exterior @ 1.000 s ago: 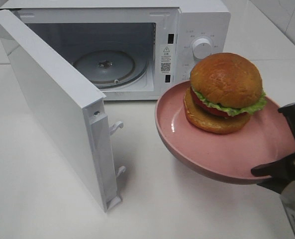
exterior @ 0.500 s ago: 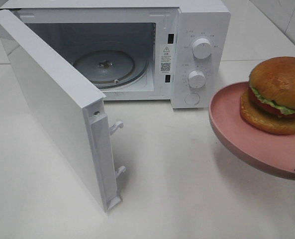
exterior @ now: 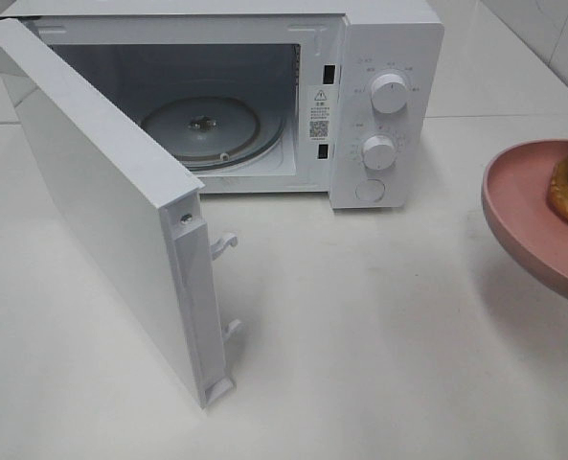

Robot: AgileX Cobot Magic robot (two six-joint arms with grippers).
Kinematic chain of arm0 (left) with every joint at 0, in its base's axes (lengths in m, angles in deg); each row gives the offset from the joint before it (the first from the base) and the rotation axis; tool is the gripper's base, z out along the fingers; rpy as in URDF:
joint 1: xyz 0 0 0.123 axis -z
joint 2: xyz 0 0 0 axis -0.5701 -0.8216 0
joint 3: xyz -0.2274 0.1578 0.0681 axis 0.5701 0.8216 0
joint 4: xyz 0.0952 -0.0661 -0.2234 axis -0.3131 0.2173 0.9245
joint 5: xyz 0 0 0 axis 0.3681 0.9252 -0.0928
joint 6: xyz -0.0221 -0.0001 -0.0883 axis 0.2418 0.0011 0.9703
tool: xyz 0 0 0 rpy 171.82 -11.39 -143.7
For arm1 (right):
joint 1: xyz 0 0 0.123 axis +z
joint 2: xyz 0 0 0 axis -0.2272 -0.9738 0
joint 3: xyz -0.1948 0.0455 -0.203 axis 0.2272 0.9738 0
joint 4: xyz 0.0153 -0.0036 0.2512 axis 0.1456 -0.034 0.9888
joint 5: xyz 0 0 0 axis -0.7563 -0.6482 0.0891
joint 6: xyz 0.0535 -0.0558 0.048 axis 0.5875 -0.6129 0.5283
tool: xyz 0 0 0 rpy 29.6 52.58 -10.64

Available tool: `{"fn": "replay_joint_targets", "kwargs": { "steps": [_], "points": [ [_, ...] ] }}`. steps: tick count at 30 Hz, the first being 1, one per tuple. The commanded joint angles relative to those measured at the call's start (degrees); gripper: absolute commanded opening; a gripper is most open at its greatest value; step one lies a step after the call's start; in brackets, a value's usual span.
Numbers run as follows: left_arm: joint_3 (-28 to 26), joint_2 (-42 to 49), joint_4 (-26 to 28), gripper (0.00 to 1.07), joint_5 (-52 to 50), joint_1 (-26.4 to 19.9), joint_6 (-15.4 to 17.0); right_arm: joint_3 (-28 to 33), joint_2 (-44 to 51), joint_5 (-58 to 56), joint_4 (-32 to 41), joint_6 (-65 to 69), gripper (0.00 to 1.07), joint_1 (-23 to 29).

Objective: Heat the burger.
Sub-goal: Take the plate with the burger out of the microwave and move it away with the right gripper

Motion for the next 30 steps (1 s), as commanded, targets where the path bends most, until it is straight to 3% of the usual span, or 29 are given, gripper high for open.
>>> {"fn": "replay_joint_targets", "kwargs": {
  "steps": [1,16,30],
  "points": [
    [0.06,0.86,0.11,0.99,-0.63,-0.17,0.23,-0.69,0.63,-2.29,-6.59,9.11,0.00,-0.23],
    [0.06,0.86,0.11,0.99,-0.63,-0.17,0.23,-0.69,-0.11,-11.92,-14.09,31.63,0.00,-0.23],
    [0.06,0.86,0.11,0.99,-0.63,-0.17,0.23,-4.70,-18.51,-14.32,-18.74,54.72,0.00,-0.23]
  ]
}}
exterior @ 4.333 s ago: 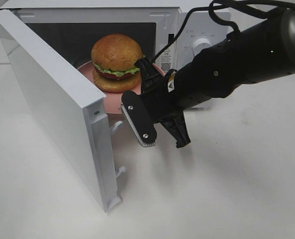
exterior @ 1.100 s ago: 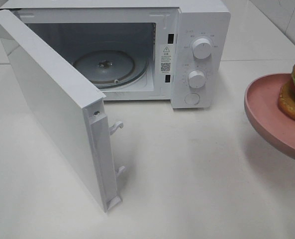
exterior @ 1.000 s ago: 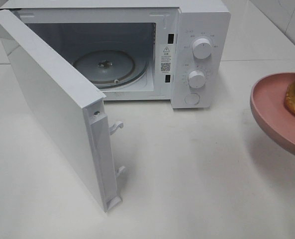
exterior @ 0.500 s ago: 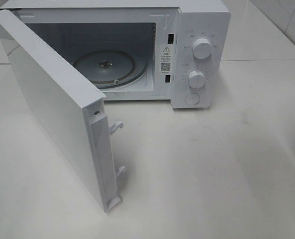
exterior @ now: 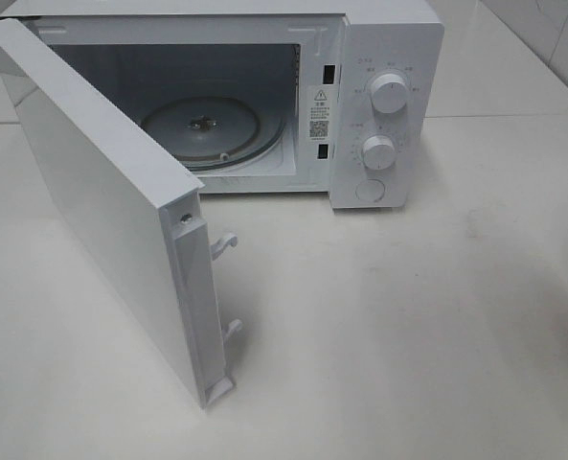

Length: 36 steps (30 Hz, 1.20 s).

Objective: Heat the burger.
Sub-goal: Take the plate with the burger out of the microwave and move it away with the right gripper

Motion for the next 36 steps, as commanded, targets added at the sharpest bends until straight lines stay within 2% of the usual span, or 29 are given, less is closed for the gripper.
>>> {"fn": "replay_joint_targets", "kwargs": {
  "steps": [1,2,6,17,24,36],
  "points": [
    [0.06,0.86,0.11,0.99,-0.63,-0.17,0.23,-1.89,-4.93,-1.20,-4.81,8.82,0.00,-0.23],
    [0.06,0.86,0.11,0.99,-0.63,-0.17,0.23,-1.89,-4.93,-1.20,-4.81,8.82,0.00,-0.23],
    [0.06,0.86,0.11,0.99,-0.63,-0.17,0.23,-4.81,-15.07,-2.75,-5.16,20.28,0.00,-0.23],
    [0.06,0.86,0.11,0.99,-0.63,-0.17,0.23,-9.34,-32.26,-2.86,-5.16,30.31,0.00,-0.23],
    [0.06,0.86,0.11,0.99,-0.63,-0.17,0.23,-9.85,-39.19,-1.26,-5.21,34.15,0.00,-0.63],
    [0.06,0.86,0.11,0.99,-0.63,-0.17,0.23,-9.85,-48.24,7.33,-5.67,38.04,0.04,-6.59]
  ]
}}
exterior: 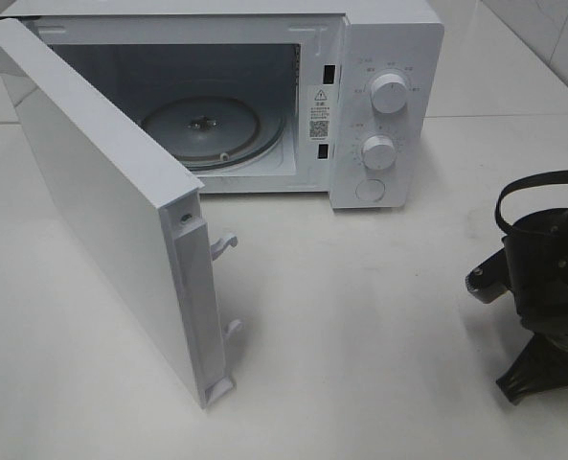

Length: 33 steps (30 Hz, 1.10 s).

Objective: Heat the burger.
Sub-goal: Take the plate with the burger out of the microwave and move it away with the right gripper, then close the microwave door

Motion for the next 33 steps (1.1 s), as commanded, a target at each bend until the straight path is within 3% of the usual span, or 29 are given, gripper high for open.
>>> {"fn": "replay_joint_targets", "kwargs": {
  "steps": [1,11,14,15,16,18,21,33],
  "points": [
    [0.06,0.86,0.11,0.99,-0.63,-0.17,0.23,-0.11,-1.15,-2.29,-2.46,1.38,0.04,-0.97],
    [0.06,0.86,0.11,0.99,-0.63,-0.17,0.23,-0.11,-5.39,-1.60,-5.27,5.90,0.15,-1.15],
    [0.06,0.86,0.11,0.99,-0.63,-0.17,0.23,-0.23,-5.33,-1.60,-4.98,5.84,0.25,-0.97],
    [0.06,0.86,0.11,0.99,-0.63,-0.17,0.23,-0.80,-5.21,-1.89,-4.53,5.27,0.33,-0.97],
    [0.06,0.86,0.11,0.99,-0.63,-0.17,0.23,-0.80,-5.21,-1.89,-4.53,5.27,0.33,-0.97],
    [0.06,0.86,0.11,0.99,-0.63,-0.17,0.23,-1.49,-4.41,-2.81,-2.75,2.69,0.46,-0.97],
    [0.06,0.86,0.11,0.99,-0.63,-0.17,0.23,-1.95,-2.69,-3.67,-1.20,1.78,0.51,-0.97],
    [0.06,0.86,0.11,0.99,-0.63,-0.17,0.23,-1.95,11.17,-3.44,7.10,-7.62,0.51,-0.97]
  ]
}}
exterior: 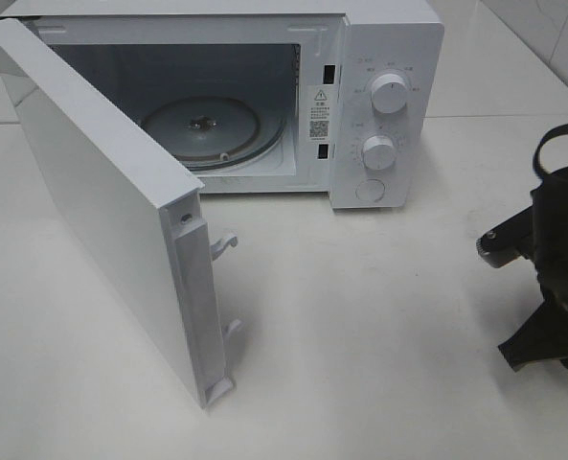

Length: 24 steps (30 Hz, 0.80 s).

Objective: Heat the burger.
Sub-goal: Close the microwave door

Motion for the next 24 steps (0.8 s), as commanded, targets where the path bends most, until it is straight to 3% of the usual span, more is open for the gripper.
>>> {"fn": "replay_joint_targets", "kwargs": {
  "steps": [1,8,14,24],
  "points": [
    [0.06,0.86,0.11,0.99,-0.63,-0.17,0.23,0.00,6.82,-0.23,4.53,-5.96,0.51,-0.23],
    [0.06,0.86,0.11,0.99,-0.63,-0.17,0.23,0.00,15.93,0.63,11.57,-15.70,0.58,-0.23],
    [0.06,0.86,0.11,0.99,-0.63,-0.17,0.23,-0.23,25.32,1.49,21.77,-28.42,0.76,-0.23],
    [0.06,0.86,0.11,0.99,-0.63,-0.17,0.23,-4.98,35.29,-2.58,36.78,-42.74,0.76,-0.23]
  ]
}}
